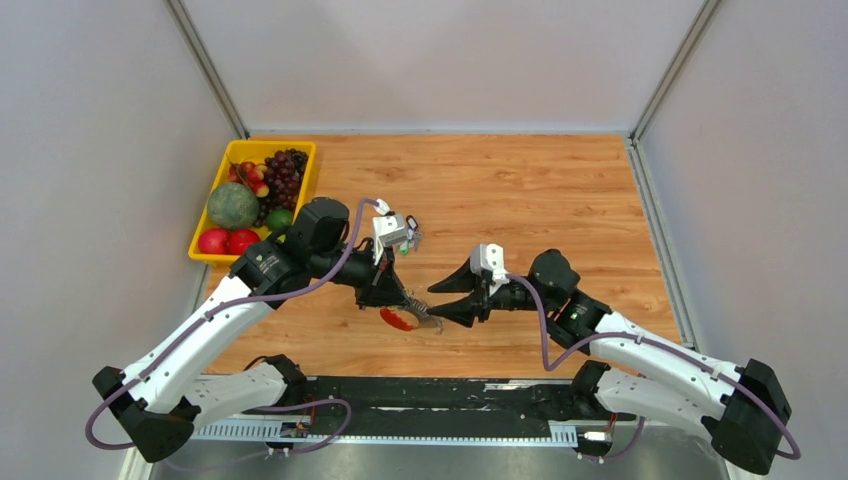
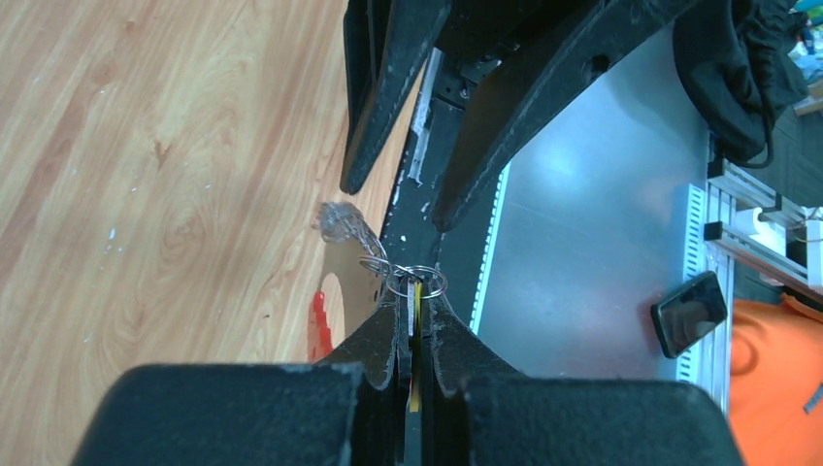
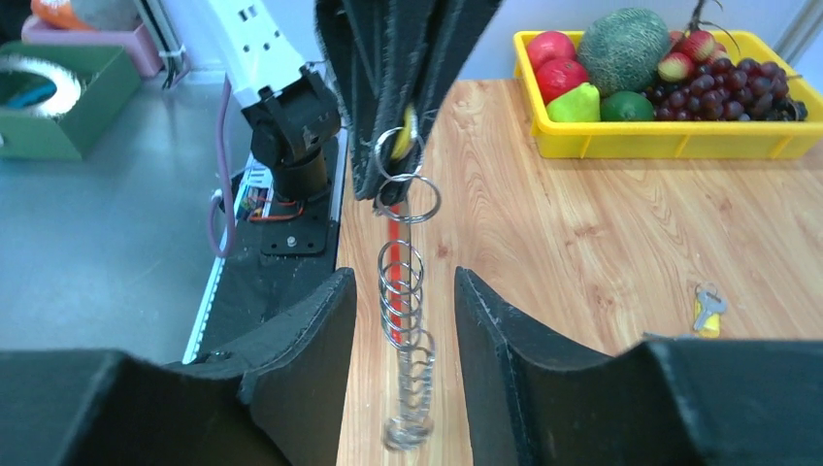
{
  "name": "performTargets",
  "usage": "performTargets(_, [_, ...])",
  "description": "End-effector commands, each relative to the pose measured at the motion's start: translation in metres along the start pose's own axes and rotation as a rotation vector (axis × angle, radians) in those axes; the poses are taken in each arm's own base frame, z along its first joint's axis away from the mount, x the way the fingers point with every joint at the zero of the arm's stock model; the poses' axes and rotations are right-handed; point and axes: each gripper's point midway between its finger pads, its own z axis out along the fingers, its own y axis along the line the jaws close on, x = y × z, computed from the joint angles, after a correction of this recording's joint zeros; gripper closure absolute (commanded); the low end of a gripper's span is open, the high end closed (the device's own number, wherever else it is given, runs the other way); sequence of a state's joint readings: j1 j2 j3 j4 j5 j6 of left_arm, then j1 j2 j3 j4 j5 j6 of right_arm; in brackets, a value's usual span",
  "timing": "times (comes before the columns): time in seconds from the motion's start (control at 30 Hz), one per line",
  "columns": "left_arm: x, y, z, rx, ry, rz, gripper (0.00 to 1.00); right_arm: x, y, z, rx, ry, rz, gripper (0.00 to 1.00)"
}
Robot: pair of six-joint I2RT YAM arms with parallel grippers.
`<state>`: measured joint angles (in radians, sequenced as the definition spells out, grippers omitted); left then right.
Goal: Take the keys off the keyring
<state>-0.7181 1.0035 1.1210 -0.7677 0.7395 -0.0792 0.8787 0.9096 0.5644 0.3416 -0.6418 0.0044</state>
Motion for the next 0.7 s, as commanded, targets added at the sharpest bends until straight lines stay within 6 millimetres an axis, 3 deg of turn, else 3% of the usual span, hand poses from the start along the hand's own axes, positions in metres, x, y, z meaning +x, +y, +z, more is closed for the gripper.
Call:
performTargets(0.0, [-0.019, -0.02, -0.009, 0.074, -0.051, 0.073, 1.0, -0.015, 0.017, 0.003, -0.097, -0.03, -0.192, 0.55])
performTargets(0.37, [-0.011, -0.026, -0.008, 0.12, -0.016, 0.062, 1.0, -0.03, 0.009, 0.007, -0.077, -0.048, -0.308, 0.55])
performTargets(0.67, [-0.006, -0.032, -0.003, 0.141, 0.014, 0.073, 1.0, -0.039, 0.019, 0.017, -0.184, -0.042, -0.347, 0.56])
